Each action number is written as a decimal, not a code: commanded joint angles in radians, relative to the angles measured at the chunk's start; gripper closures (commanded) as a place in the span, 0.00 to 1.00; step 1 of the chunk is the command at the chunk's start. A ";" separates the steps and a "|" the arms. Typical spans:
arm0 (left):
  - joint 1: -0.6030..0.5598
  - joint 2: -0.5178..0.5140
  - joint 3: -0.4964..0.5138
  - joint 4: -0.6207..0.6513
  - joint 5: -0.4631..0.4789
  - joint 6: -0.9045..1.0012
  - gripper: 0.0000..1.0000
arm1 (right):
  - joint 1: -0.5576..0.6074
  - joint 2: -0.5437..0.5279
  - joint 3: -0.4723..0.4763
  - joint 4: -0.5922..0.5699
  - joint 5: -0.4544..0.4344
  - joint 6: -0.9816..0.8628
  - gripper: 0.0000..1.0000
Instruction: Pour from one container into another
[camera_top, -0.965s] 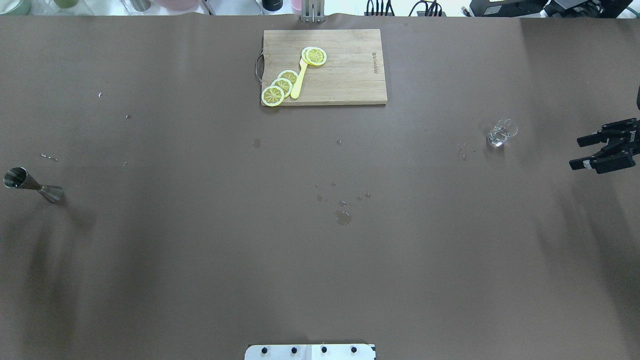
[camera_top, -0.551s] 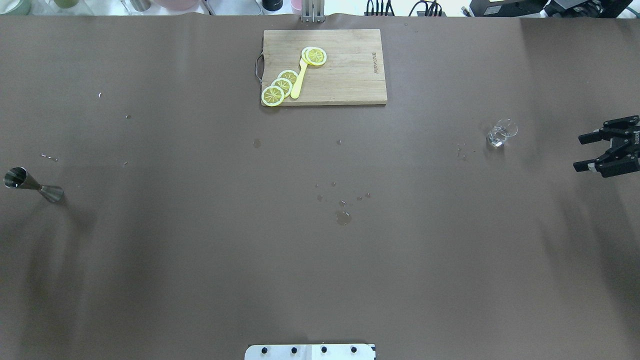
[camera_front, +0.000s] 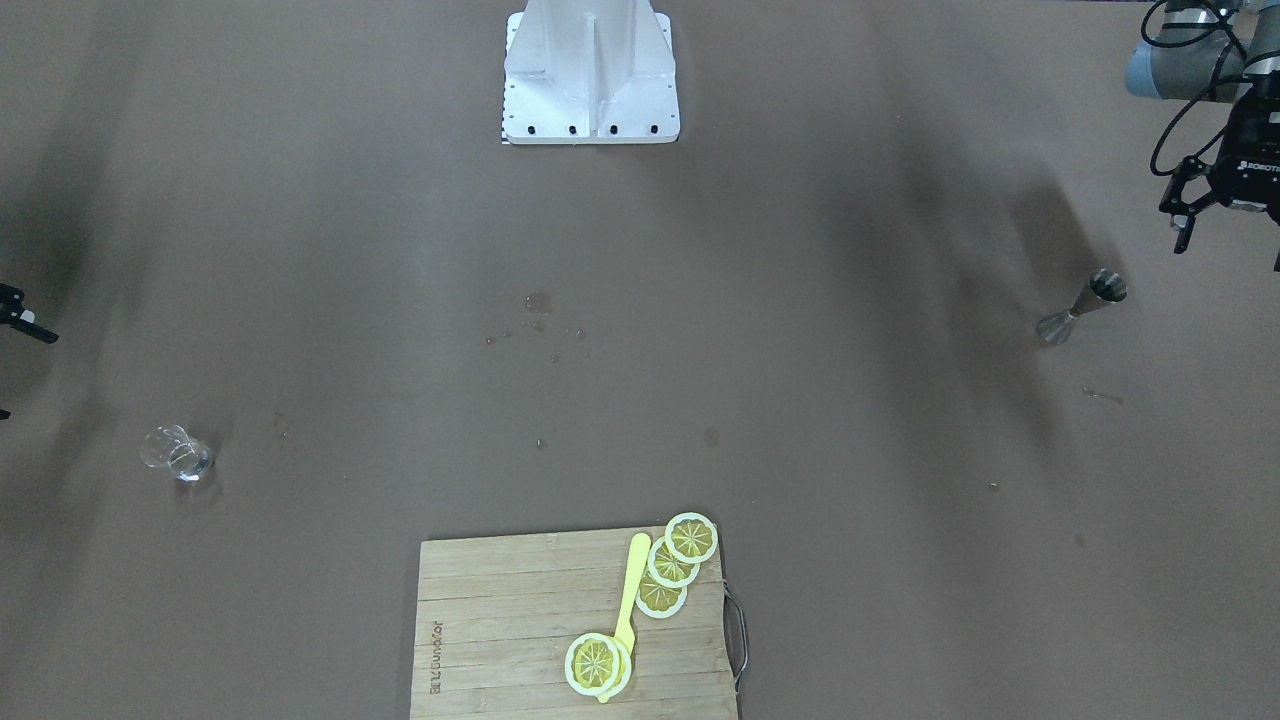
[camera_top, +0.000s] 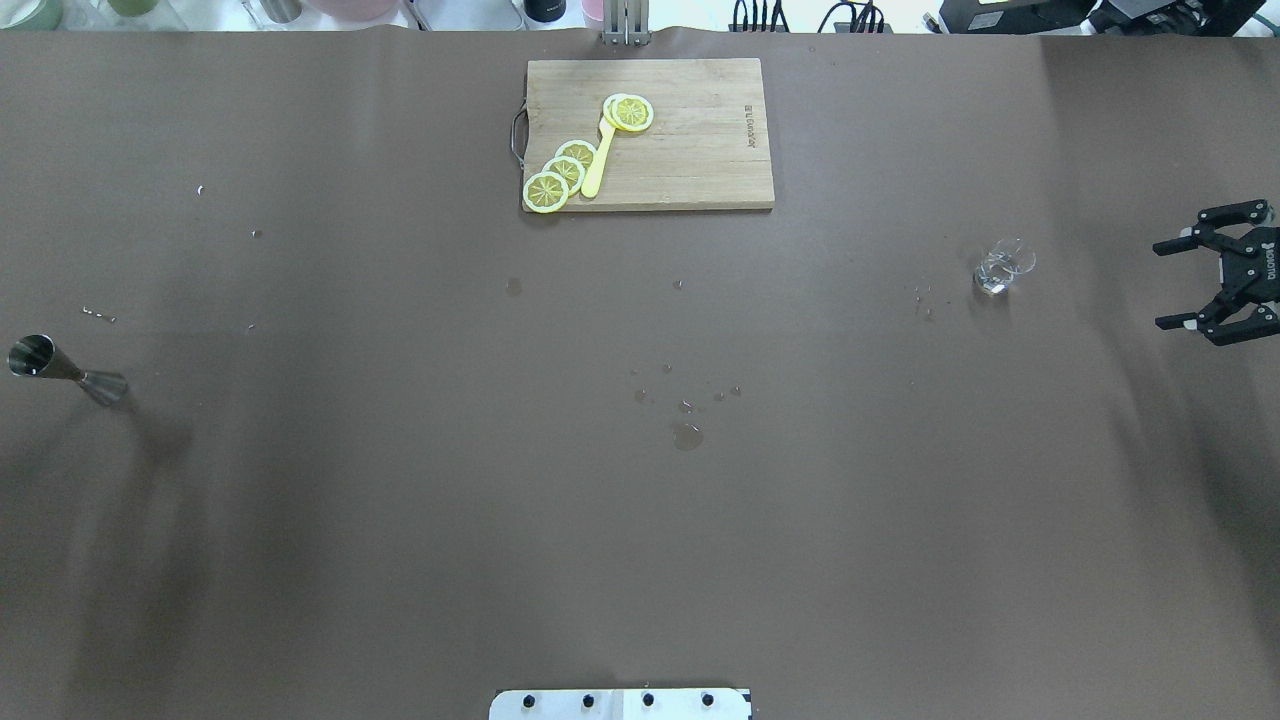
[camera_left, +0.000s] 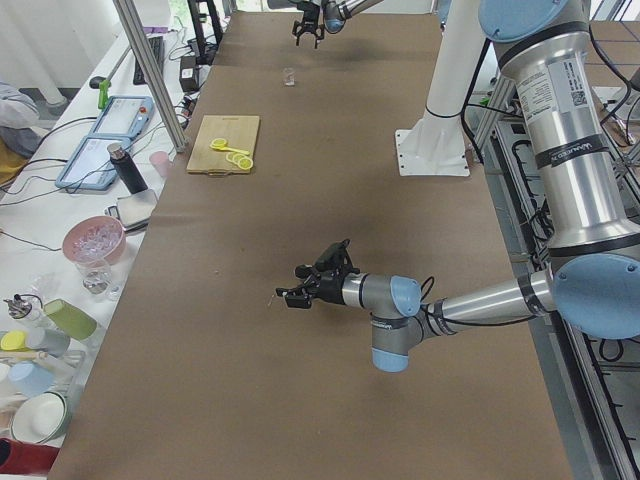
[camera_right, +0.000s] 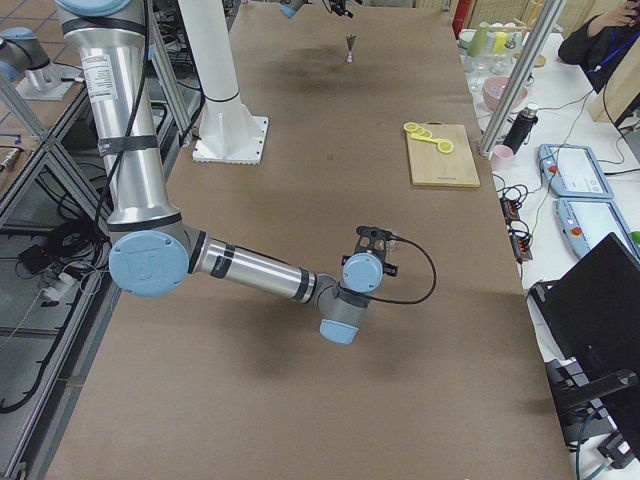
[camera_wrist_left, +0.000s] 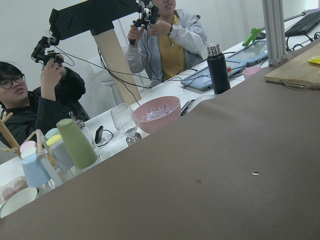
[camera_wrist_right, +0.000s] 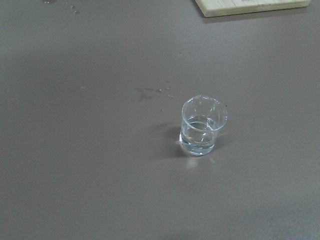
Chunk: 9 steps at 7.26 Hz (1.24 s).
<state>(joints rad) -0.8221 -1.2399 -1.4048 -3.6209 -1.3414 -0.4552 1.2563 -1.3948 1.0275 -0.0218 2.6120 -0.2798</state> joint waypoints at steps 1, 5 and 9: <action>0.181 0.008 0.000 -0.063 0.205 -0.085 0.03 | 0.011 0.074 -0.079 0.005 0.007 -0.079 0.00; 0.617 0.065 0.001 -0.226 0.709 -0.086 0.09 | -0.037 0.147 -0.121 0.002 0.000 -0.070 0.00; 0.930 0.042 0.032 -0.246 1.079 -0.172 0.10 | -0.066 0.224 -0.182 -0.006 -0.019 -0.065 0.00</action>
<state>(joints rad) 0.0271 -1.1927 -1.3884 -3.8659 -0.3414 -0.5767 1.2066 -1.1877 0.8545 -0.0252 2.6038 -0.3471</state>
